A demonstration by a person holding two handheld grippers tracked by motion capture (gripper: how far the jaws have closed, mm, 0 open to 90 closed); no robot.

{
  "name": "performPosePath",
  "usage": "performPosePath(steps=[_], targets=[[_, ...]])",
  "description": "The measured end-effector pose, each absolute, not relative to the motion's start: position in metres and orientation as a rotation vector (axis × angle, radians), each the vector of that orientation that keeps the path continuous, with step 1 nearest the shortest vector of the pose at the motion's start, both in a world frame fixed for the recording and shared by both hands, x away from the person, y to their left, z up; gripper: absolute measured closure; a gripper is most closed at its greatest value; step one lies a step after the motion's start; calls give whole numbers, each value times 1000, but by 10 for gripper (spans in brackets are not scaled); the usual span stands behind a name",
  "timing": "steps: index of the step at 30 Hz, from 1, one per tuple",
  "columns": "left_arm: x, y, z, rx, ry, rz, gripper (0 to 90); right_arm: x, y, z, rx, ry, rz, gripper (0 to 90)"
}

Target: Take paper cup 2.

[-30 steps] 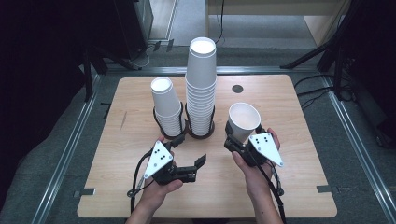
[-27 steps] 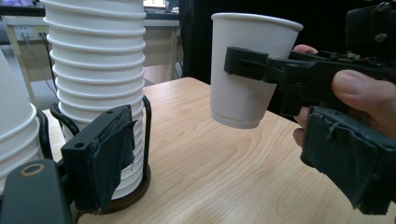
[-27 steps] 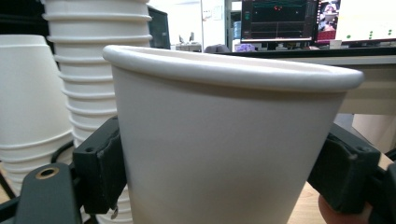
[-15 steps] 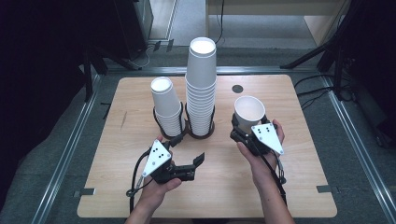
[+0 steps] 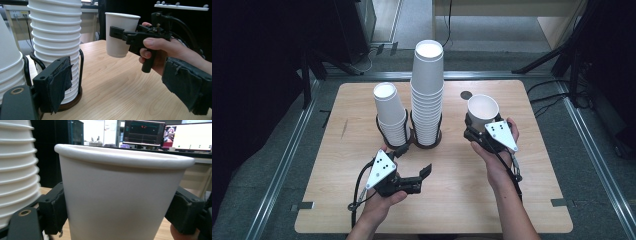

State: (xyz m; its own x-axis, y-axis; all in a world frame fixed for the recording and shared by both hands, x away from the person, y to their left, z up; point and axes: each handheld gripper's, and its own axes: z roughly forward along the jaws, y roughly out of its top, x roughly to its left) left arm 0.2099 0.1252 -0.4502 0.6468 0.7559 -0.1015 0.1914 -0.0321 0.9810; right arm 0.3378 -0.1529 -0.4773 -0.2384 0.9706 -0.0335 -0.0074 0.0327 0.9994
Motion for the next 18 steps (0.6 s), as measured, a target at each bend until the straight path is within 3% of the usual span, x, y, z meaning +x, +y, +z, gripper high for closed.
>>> performPosePath(steps=[18], targets=[[212,130,-450,1557,823,543,95,388,-167,-488,1096,1407,1307,164]])
